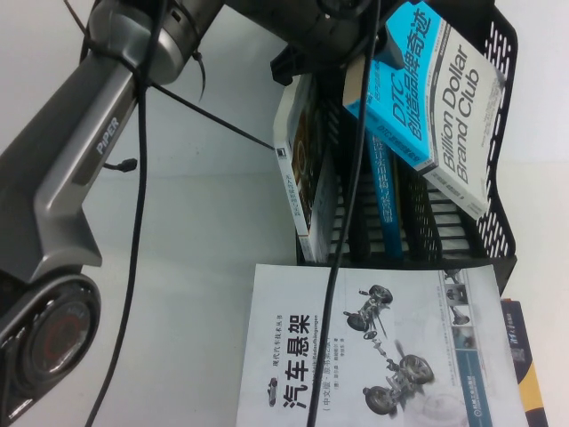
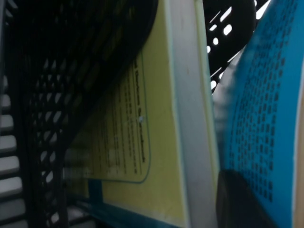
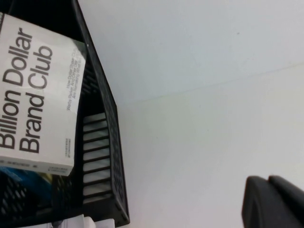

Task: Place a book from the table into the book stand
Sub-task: Place the book on the book shelf

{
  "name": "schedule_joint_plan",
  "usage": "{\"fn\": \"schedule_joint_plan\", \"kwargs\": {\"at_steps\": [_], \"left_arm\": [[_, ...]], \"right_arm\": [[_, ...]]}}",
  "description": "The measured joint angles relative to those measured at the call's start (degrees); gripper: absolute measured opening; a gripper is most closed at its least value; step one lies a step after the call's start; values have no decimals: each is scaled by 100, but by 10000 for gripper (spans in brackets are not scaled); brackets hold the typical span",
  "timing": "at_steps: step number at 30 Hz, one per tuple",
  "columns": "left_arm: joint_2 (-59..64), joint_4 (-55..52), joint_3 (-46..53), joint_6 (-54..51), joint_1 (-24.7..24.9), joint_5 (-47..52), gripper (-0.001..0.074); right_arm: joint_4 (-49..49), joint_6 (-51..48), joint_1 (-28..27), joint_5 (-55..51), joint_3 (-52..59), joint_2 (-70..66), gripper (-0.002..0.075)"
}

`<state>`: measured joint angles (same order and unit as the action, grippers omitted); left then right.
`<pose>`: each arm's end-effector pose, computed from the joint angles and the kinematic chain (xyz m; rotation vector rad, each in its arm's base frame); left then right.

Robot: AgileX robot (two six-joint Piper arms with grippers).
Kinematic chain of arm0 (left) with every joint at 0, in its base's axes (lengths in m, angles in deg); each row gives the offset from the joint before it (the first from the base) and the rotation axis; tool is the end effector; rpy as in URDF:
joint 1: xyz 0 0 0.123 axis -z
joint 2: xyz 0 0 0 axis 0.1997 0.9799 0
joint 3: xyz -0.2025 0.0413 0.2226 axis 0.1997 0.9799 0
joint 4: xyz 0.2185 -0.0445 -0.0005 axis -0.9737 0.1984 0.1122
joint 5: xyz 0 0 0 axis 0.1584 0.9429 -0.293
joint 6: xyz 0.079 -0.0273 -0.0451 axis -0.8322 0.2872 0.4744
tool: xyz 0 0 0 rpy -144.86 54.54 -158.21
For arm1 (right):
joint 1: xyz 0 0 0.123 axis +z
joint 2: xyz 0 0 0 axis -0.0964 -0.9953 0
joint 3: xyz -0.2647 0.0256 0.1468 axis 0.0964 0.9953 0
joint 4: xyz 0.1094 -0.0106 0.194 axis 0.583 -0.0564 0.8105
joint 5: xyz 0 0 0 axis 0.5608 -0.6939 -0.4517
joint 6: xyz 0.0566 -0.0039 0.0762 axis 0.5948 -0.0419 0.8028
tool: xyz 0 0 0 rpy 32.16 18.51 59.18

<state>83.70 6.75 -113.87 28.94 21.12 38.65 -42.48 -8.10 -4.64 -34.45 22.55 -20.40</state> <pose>0.3721 -0.2785 0.4126 -0.0050 2.3898 -1.0981 0.1007 -0.0103 0.3815 0.2453 1.9759 0.0447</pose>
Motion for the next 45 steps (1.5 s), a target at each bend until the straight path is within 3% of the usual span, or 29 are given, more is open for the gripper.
{"fn": "schedule_joint_plan", "kwargs": {"at_steps": [9,23,32,45], "left_arm": [[12,-906,-55,561,342,-49,182],[-32,-909,-117,619,355,261,182],[-365,-976,-85,543,367,963,181],[-441,-1199,-53,554,586,529,181]], "right_arm": [[69,67,0,-62,10,0,-2],[90,67,0,-263,10,0,-2],[262,75,0,-390,10,0,-2],[463,34,0,-450,10,0,-2]]}}
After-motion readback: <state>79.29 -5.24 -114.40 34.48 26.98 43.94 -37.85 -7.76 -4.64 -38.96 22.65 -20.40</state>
